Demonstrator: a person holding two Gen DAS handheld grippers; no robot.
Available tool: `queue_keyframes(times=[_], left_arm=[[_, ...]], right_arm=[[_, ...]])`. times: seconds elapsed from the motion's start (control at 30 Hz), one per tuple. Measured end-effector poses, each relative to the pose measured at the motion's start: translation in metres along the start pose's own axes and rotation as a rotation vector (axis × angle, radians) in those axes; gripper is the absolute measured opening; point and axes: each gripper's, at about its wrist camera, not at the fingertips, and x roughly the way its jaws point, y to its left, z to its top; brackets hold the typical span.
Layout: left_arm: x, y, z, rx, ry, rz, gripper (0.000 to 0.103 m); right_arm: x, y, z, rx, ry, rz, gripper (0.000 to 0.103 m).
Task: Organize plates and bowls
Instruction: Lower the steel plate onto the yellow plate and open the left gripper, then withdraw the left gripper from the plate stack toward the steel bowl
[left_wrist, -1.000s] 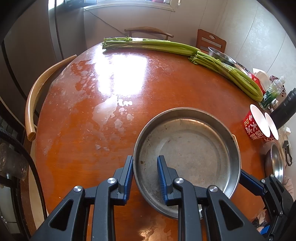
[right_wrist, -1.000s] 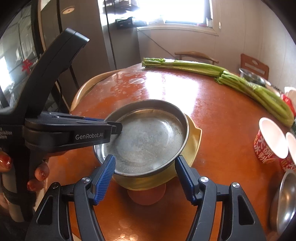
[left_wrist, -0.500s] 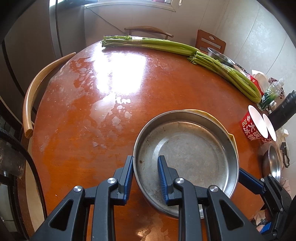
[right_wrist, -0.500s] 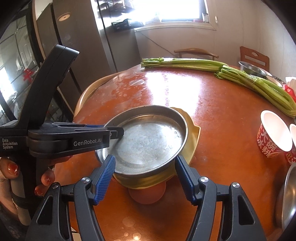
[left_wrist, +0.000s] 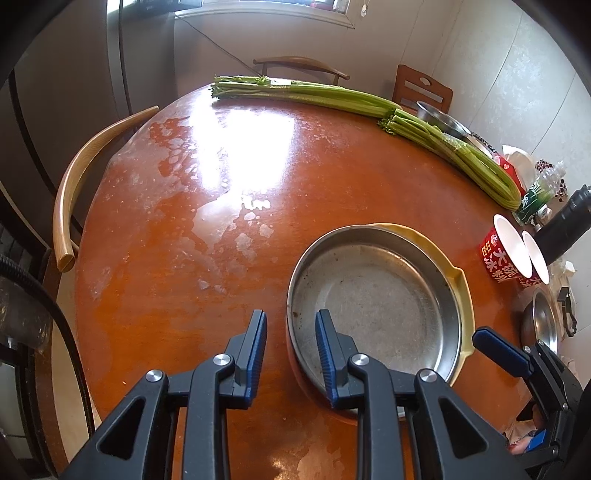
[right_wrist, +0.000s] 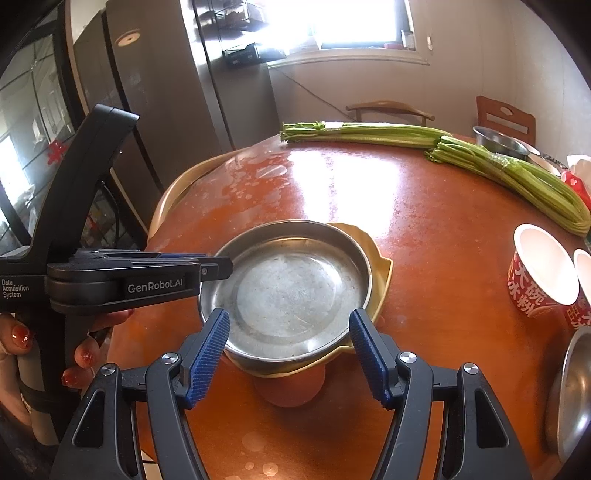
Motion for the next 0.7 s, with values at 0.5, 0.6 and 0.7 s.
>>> queue_keyframes(times=[0.5, 0.6, 0.7], left_arm=[[-0.020, -0.009, -0.010, -0.034, -0.032, -0.025, 0.046], [-0.019, -0.008, -0.013, -0.055, -0.031, -0.047, 0.050], [-0.016, -0.007, -0.018, -0.088, -0.031, -0.056, 0.053]], right_arm=[[-0.017, -0.014, 0.001, 0.029, -0.033, -0.001, 0.069], [-0.019, -0.020, 0.000, 0.044, -0.032, -0.004, 0.069], [-0.020, -0.029, -0.001, 0.065, -0.025, 0.000, 0.070]])
